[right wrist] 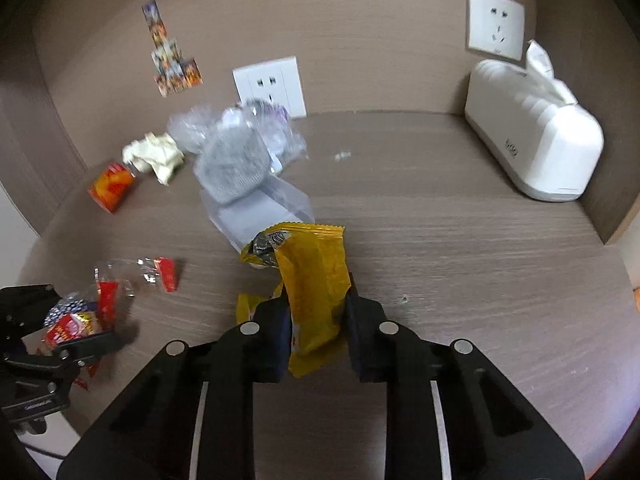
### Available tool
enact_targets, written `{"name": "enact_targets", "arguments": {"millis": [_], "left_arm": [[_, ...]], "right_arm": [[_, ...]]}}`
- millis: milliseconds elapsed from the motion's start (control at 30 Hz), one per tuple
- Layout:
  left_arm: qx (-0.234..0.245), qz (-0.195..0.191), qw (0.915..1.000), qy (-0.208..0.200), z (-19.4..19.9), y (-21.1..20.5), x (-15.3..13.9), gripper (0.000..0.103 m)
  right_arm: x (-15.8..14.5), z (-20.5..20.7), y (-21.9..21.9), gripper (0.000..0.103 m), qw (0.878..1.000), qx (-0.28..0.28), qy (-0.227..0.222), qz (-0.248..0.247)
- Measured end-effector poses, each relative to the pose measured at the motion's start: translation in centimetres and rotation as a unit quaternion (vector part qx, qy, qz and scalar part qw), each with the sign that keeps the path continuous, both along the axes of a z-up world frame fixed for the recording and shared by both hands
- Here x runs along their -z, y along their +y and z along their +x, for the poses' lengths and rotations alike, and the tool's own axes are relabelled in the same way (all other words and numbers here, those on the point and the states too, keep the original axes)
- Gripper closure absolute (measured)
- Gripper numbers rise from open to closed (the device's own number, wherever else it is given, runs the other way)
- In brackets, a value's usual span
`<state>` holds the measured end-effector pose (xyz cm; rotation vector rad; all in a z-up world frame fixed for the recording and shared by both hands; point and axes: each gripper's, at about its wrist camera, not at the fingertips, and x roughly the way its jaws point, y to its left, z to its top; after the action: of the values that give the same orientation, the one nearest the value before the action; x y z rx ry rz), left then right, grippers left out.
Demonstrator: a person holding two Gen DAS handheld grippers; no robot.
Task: Collect trash
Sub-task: 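Grasp the red snack bag with the left gripper while the right grasps the yellow chip bag, then carry the red bag and yellow chip bag in both grippers to the bin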
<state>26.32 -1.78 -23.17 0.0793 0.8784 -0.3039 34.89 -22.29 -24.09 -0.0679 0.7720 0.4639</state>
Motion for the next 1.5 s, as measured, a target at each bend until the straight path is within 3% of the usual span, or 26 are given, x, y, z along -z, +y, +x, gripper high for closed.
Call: {"name": "enact_targets", "arguments": {"millis": [333, 567, 800, 1133, 1500], "left_arm": [[0.008, 0.003, 0.9985, -0.054, -1.6, -2.0, -5.2, 0.076], [0.041, 0.013, 0.9955, -0.085, -4.7, -6.5, -7.6, 0.076], [0.095, 0.000, 0.9917, -0.087, -8.7, -13.0, -8.5, 0.076], [0.163, -0.008, 0.9850, -0.055, -15.4, -22.0, -6.5, 0.076], [0.175, -0.013, 0.9841, 0.027, -18.9, -28.1, 0.9, 0.076]], "right_arm": [[-5.6, -6.0, -2.6, 0.079, 0.998, -0.007, -0.052, 0.033], [-7.8, -11.2, -6.9, 0.079, 0.996, 0.009, -0.070, 0.050], [-8.1, -17.0, -11.9, 0.079, 0.995, 0.036, -0.064, 0.062], [-6.1, -25.2, -19.7, 0.079, 0.994, 0.085, -0.045, 0.057], [2.0, -27.4, -24.7, 0.078, 0.993, 0.095, 0.025, 0.070]]}}
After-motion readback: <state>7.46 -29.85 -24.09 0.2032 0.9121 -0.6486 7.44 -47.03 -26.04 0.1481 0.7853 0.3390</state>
